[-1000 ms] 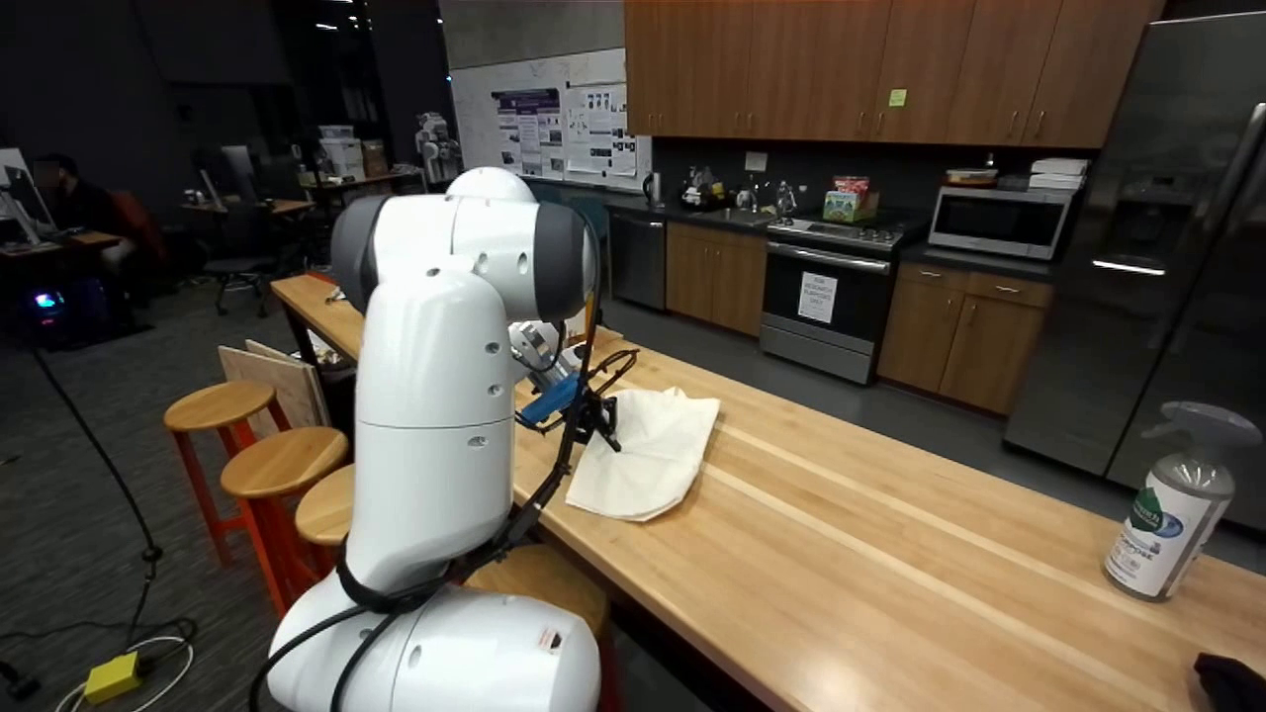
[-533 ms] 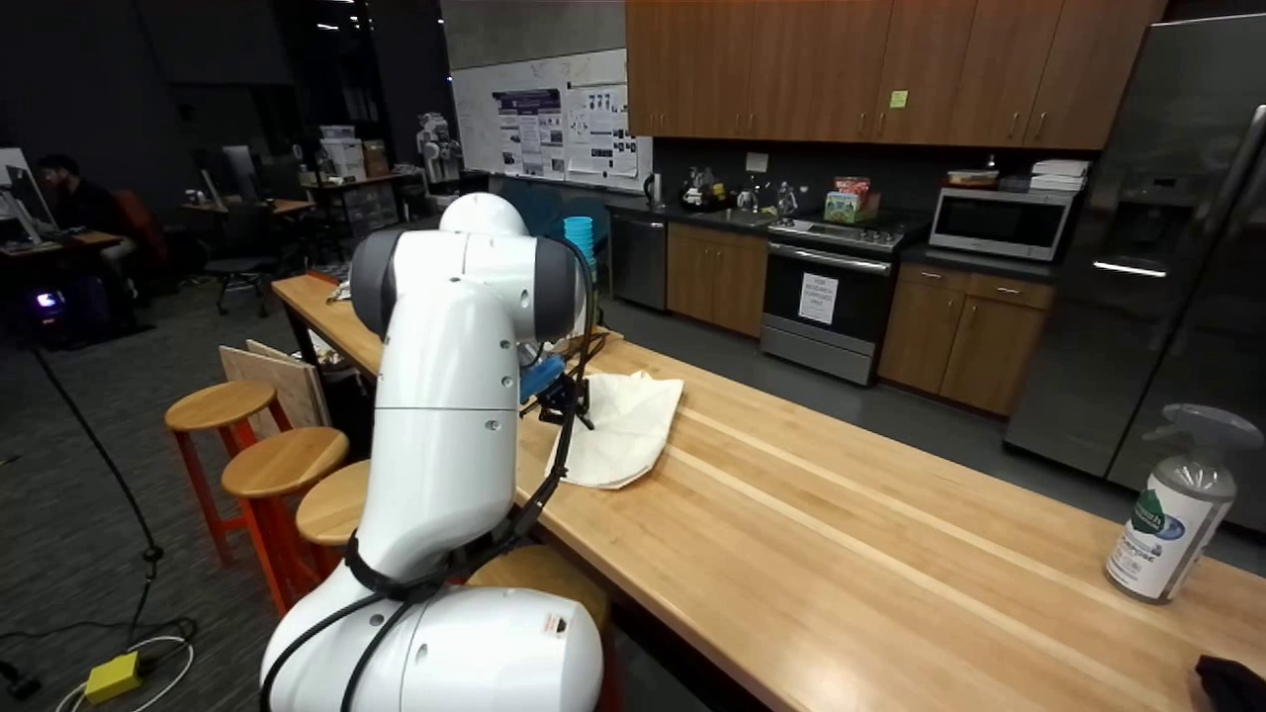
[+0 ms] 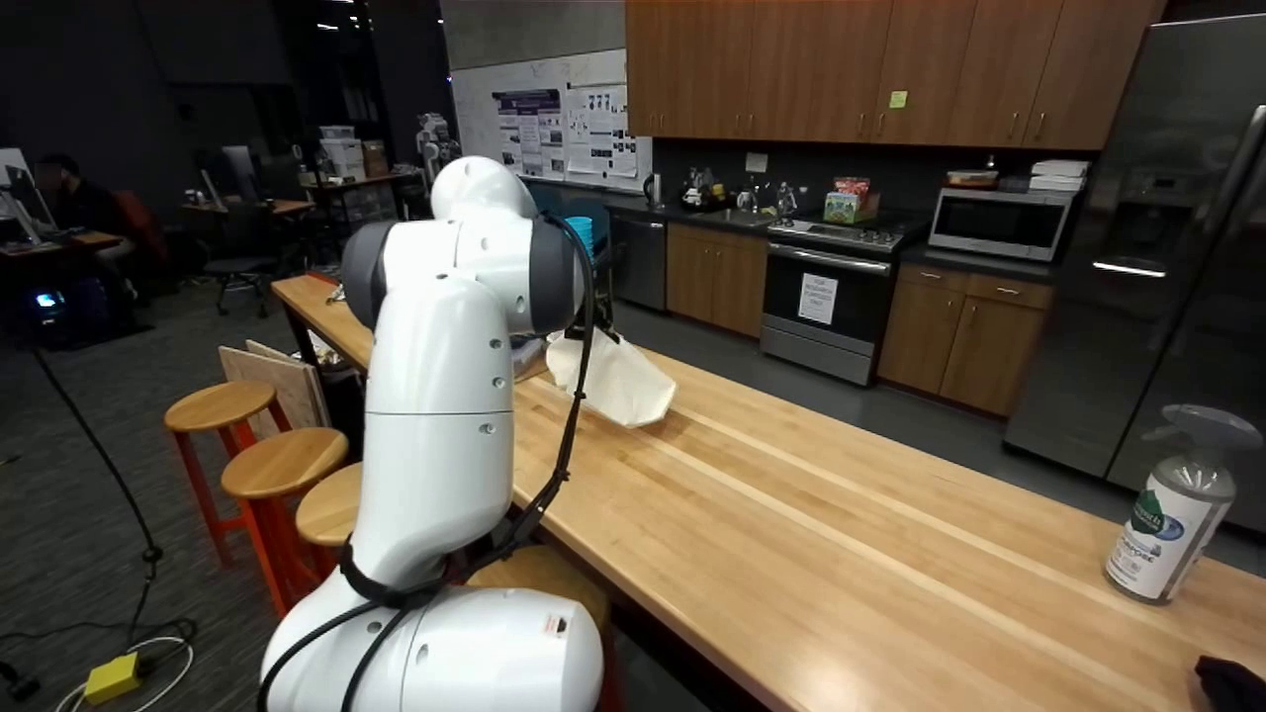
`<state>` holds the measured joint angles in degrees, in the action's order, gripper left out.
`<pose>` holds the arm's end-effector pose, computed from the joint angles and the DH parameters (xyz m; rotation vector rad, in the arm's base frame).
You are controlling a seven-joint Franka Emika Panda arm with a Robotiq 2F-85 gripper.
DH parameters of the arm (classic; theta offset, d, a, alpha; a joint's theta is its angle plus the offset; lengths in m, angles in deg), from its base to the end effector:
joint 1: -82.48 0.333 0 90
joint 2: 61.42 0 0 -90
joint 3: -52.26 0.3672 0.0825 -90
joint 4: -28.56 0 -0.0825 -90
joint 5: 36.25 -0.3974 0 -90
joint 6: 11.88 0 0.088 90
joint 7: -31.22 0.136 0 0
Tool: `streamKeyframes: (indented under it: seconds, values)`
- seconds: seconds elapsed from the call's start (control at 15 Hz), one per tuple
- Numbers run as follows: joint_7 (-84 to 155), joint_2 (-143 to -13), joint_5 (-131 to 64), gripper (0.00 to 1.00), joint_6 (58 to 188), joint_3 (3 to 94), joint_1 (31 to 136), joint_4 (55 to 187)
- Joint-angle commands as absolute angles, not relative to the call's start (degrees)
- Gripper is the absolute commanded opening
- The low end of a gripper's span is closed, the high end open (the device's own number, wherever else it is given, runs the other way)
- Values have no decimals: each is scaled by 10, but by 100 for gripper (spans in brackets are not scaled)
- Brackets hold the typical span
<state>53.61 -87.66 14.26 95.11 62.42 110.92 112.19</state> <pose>0.6350 0.3739 0.4618 2.3399 0.6666 0.4504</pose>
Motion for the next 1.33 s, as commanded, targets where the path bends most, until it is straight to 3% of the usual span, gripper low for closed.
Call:
streamKeyframes:
  seconds: [0.0,0.93,1.27]
  values:
    - [564,-781,185,1,932,606,1093,1169]
    - [765,-449,191,1,759,602,936,1512]
    - [796,-417,159,1,746,557,872,1594]
